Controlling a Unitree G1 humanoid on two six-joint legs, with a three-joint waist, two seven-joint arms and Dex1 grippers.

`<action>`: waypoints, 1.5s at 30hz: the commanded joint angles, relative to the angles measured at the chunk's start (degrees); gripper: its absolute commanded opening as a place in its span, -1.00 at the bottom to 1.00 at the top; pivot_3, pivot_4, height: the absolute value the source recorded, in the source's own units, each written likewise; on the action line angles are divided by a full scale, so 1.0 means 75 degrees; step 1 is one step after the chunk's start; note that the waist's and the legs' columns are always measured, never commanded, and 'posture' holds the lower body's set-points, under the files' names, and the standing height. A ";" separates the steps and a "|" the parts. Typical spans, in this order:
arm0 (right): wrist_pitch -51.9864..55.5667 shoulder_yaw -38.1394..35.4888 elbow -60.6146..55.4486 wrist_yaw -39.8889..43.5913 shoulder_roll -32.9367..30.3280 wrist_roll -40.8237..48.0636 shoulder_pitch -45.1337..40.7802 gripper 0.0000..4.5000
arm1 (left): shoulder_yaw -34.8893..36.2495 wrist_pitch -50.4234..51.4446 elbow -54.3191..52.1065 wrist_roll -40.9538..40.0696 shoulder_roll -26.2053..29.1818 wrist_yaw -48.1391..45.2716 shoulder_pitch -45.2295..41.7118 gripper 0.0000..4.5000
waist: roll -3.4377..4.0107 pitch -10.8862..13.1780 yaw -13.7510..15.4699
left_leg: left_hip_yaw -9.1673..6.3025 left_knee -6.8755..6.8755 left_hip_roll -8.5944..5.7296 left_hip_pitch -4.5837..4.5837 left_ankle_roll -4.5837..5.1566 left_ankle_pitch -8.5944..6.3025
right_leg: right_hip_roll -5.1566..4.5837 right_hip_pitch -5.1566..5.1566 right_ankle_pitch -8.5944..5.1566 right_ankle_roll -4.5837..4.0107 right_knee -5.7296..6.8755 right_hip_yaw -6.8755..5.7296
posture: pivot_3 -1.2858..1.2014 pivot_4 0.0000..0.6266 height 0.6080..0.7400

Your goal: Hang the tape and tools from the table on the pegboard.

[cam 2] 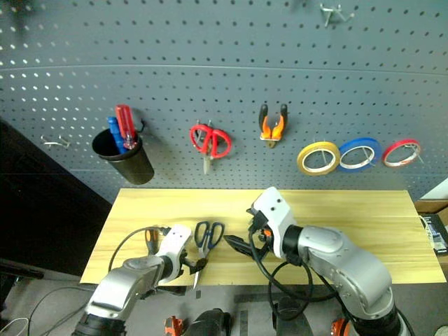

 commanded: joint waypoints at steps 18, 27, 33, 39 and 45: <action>0.0268 -0.0127 -0.0845 0.0614 -0.1642 0.1170 0.0071 1.00 | 0.0418 0.1021 0.0754 -0.0117 -0.0915 0.0415 -0.0650 -0.22 | -0.0006 -0.0011 0.0047 | 0.0002 0.0002 0.0000 0.0002 -0.0001 0.0001 | -0.0001 0.0006 0.0000 0.0000 -0.0001 0.0000 | -0.04 -0.32 1.00; 0.0006 -0.0314 -0.0738 0.0654 -0.2336 0.1225 0.0157 1.00 | 0.0471 0.0552 0.0838 -0.0202 -0.0652 0.0203 -0.0739 -0.64 | -0.0008 -0.0017 0.0051 | 0.0001 0.0005 0.0001 0.0004 -0.0001 0.0001 | -0.0002 0.0010 0.0000 0.0000 0.0000 -0.0002 | -0.04 -0.38 1.00; -0.0638 -0.0410 -0.0728 0.0495 -0.2415 0.0852 0.0252 1.00 | 0.0515 -0.0925 0.0101 -0.0390 0.0206 -0.0769 -0.0074 -0.71 | -0.0017 -0.0022 0.0003 | 0.0003 0.0001 0.0006 0.0002 -0.0004 0.0001 | -0.0002 0.0002 0.0000 0.0000 -0.0004 0.0001 | -0.04 -0.41 1.00; -0.2092 -0.0532 -0.0624 0.0569 -0.2561 0.0090 0.0612 1.00 | 0.0638 -0.3751 -0.0904 -0.0249 0.1148 -0.1655 0.1271 -0.89 | -0.0017 -0.0022 0.0072 | 0.0003 -0.0001 0.0008 -0.0003 -0.0006 0.0000 | -0.0011 -0.0001 0.0000 0.0000 -0.0014 0.0006 | -0.02 -0.41 1.00; -0.2921 -0.0769 -0.0422 0.0883 -0.2773 -0.0160 0.0952 1.00 | 0.1158 -0.5874 -0.1291 -0.0411 0.1177 -0.1904 0.1895 -0.89 | -0.0025 -0.0027 0.0167 | -0.0001 -0.0001 0.0009 -0.0005 -0.0006 0.0000 | -0.0013 0.0007 0.0000 0.0000 -0.0020 0.0007 | 0.00 -0.44 1.00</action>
